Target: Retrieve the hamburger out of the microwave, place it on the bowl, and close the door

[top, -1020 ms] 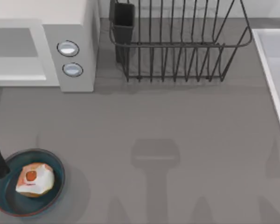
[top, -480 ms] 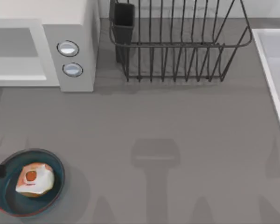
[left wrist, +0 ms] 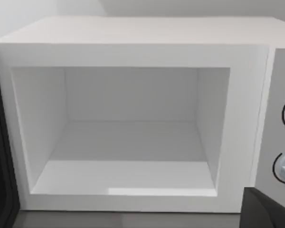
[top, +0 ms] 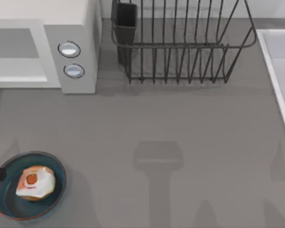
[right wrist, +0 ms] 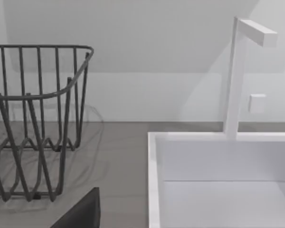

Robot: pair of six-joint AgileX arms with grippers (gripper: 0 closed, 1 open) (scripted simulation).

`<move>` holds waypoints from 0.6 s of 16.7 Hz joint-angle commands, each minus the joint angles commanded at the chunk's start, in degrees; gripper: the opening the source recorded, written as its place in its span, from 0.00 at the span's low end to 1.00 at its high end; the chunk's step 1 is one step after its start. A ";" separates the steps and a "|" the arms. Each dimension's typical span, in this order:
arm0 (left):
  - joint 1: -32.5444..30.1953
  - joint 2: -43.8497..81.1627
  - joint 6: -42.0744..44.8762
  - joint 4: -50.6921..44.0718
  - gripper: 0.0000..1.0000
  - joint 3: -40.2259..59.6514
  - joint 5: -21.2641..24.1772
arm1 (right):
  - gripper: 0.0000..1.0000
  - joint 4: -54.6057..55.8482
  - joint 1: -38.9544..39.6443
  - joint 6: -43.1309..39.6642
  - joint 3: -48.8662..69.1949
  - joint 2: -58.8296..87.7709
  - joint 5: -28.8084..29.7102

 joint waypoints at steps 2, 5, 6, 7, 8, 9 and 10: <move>0.00 0.00 0.00 0.00 0.00 0.00 0.00 | 1.00 0.00 0.00 0.00 0.00 0.00 0.00; 0.00 0.00 0.00 0.00 0.00 0.00 0.00 | 1.00 0.00 0.00 0.00 0.00 0.00 0.00; -0.01 0.02 -0.01 -0.01 0.00 0.02 0.00 | 1.00 0.00 0.00 0.00 0.00 0.00 0.00; 0.19 -0.07 -0.01 -0.20 0.00 0.17 0.20 | 1.00 0.00 0.00 0.00 0.00 0.00 0.00; 1.00 -0.39 -0.02 -0.99 0.00 0.76 1.00 | 1.00 0.00 0.00 0.00 0.00 0.00 0.00; 2.43 -0.86 -0.02 -2.35 0.00 1.62 2.43 | 1.00 0.00 0.00 0.00 0.00 0.00 0.00; 4.40 -1.41 -0.03 -4.02 0.00 2.64 4.40 | 1.00 0.00 0.00 0.00 0.00 0.00 0.00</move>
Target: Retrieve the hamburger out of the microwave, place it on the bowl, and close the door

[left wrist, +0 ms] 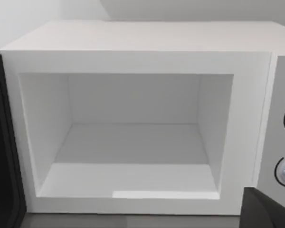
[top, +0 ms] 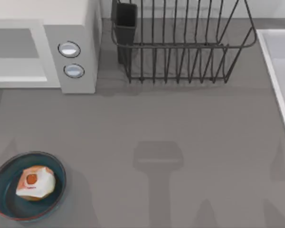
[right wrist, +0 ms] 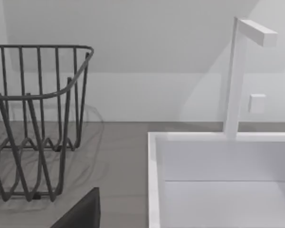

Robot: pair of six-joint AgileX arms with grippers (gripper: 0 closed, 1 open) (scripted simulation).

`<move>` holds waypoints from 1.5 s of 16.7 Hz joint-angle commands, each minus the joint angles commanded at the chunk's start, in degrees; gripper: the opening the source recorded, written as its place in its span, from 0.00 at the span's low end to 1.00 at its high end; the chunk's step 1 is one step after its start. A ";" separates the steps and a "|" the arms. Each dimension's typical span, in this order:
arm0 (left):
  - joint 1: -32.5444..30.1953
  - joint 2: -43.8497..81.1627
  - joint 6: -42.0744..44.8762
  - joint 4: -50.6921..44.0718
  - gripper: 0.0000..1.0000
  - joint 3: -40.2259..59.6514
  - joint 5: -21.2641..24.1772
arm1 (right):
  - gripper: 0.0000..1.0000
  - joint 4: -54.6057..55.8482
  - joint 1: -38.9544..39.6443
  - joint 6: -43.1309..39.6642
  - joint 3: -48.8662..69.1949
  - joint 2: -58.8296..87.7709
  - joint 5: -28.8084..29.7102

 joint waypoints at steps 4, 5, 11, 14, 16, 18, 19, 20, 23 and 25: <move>6.66 -1.95 -0.03 -5.58 0.00 3.59 6.66 | 1.00 0.00 0.00 0.00 0.00 0.00 0.00; 7.34 -2.18 -0.03 -6.22 0.00 4.01 7.34 | 1.00 0.00 0.00 0.00 0.00 0.00 0.00; 8.22 -1.16 0.02 -5.19 0.00 3.64 8.25 | 1.00 0.00 0.00 0.00 0.00 0.00 0.00; 12.40 2.58 0.10 0.12 0.00 2.29 12.43 | 1.00 0.00 0.00 0.00 0.00 0.00 0.00; 15.11 5.54 0.16 4.79 0.00 1.03 15.14 | 1.00 0.00 0.00 0.00 0.00 0.00 0.00; 16.83 7.64 0.21 7.41 0.00 0.06 16.86 | 1.00 0.00 0.00 0.00 0.00 0.00 0.00; 17.11 8.00 0.21 7.80 0.00 -0.11 17.14 | 1.00 0.00 0.00 0.00 0.00 0.00 0.00; 17.11 8.00 0.21 7.80 0.00 -0.11 17.14 | 1.00 0.00 0.00 0.00 0.00 0.00 0.00; 16.82 8.00 0.25 7.86 0.00 0.09 16.86 | 1.00 0.00 0.00 0.00 0.00 0.00 0.00; 15.84 10.20 0.29 9.97 0.00 0.30 15.90 | 1.00 0.00 0.00 0.00 0.00 0.00 0.00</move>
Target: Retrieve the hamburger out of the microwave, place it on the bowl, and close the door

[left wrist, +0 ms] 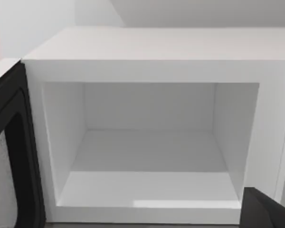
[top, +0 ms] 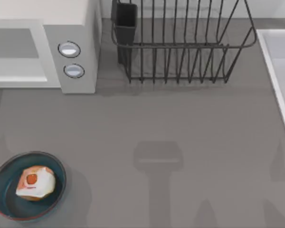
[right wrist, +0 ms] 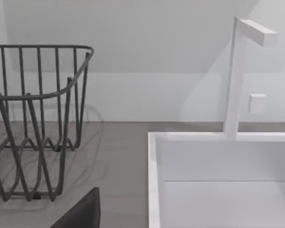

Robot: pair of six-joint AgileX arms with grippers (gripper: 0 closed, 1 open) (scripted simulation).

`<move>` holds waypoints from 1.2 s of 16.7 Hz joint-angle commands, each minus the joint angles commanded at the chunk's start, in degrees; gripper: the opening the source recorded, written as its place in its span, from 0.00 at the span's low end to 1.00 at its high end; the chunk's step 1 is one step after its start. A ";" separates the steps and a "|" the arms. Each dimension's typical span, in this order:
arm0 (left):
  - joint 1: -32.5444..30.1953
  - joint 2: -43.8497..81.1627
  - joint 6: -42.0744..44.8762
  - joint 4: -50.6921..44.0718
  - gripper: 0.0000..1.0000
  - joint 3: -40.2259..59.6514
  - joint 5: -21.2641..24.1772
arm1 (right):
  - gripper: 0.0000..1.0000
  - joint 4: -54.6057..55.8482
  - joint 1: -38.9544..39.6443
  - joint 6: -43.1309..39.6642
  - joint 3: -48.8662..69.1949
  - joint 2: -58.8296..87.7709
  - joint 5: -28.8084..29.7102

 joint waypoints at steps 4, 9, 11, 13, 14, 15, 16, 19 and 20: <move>-2.98 6.02 0.09 5.34 0.00 0.48 -2.96 | 1.00 0.00 0.00 0.00 0.00 0.00 0.00; -2.92 6.13 0.13 5.39 0.00 0.35 -3.01 | 1.00 0.00 0.00 0.00 0.00 0.00 0.00; -1.51 8.02 1.67 3.87 0.00 2.23 -2.24 | 1.00 0.00 0.00 0.00 0.00 0.00 0.00; 1.42 12.32 4.94 0.64 0.00 6.48 -0.65 | 1.00 0.00 0.00 0.00 0.00 0.00 0.00; 3.33 15.37 7.10 -1.51 0.00 9.44 0.38 | 1.00 0.00 0.00 0.00 0.00 0.00 0.00; 5.50 19.09 9.57 -3.98 0.00 12.92 1.54 | 1.00 0.00 0.00 0.00 0.00 0.00 0.00; 7.84 23.37 12.25 -6.68 0.00 16.78 2.77 | 1.00 0.00 0.00 0.00 0.00 0.00 0.00; 15.44 38.68 21.17 -15.78 0.00 29.89 6.71 | 1.00 0.00 0.00 0.00 0.00 0.00 0.00; 18.04 44.25 24.30 -19.01 0.00 34.49 8.03 | 1.00 0.00 0.00 0.00 0.00 0.00 0.00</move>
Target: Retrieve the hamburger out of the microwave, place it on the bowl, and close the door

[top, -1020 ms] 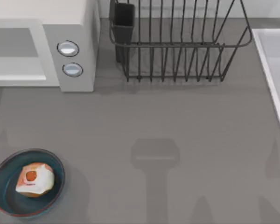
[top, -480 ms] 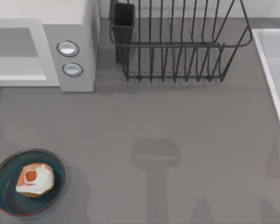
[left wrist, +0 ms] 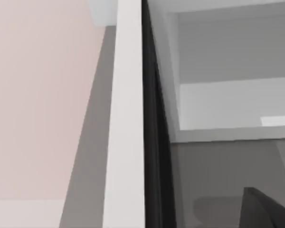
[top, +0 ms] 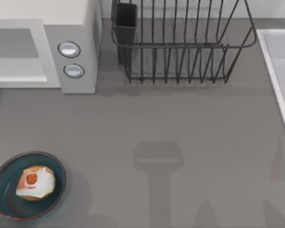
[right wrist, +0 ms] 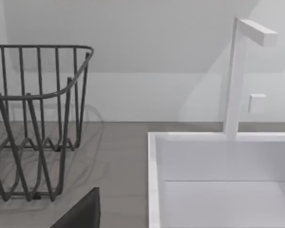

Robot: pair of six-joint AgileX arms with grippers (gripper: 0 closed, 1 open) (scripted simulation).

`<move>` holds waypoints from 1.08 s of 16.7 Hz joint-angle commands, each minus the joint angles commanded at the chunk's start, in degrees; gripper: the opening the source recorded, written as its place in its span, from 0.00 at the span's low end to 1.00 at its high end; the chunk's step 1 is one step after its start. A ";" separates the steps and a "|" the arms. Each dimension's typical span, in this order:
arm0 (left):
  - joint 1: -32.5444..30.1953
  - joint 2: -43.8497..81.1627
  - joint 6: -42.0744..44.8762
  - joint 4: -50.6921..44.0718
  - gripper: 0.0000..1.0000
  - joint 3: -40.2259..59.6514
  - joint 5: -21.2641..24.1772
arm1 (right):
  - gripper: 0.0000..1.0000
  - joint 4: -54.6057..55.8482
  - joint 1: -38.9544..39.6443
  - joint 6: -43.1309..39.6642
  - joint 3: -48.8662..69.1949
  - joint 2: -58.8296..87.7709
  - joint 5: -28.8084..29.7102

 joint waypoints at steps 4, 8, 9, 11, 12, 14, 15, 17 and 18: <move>9.76 21.58 12.18 -12.85 0.00 17.78 4.75 | 1.00 0.00 0.00 0.00 0.00 0.00 0.00; 17.25 37.76 22.08 -23.59 0.00 31.88 8.18 | 1.00 0.00 0.00 0.00 0.00 0.00 0.00; 18.60 40.44 23.93 -25.63 0.00 34.44 8.77 | 1.00 0.00 0.00 0.00 0.00 0.00 0.00; 20.52 44.03 26.60 -28.60 0.00 38.05 9.59 | 1.00 0.00 0.00 0.00 0.00 0.00 0.00; 21.05 44.94 27.35 -29.44 0.00 39.03 9.81 | 1.00 0.00 0.00 0.00 0.00 0.00 0.00; 21.25 45.27 27.64 -29.76 0.00 39.40 9.89 | 1.00 0.00 0.00 0.00 0.00 0.00 0.00; 21.25 45.27 27.64 -29.76 0.00 39.40 9.89 | 1.00 0.00 0.00 0.00 0.00 0.00 0.00; 21.00 45.10 27.61 -29.61 0.00 39.25 9.72 | 1.00 0.00 0.00 0.00 0.00 0.00 0.00; 21.00 45.17 27.61 -29.44 0.00 39.09 9.72 | 1.00 0.00 0.00 0.00 0.00 0.00 0.00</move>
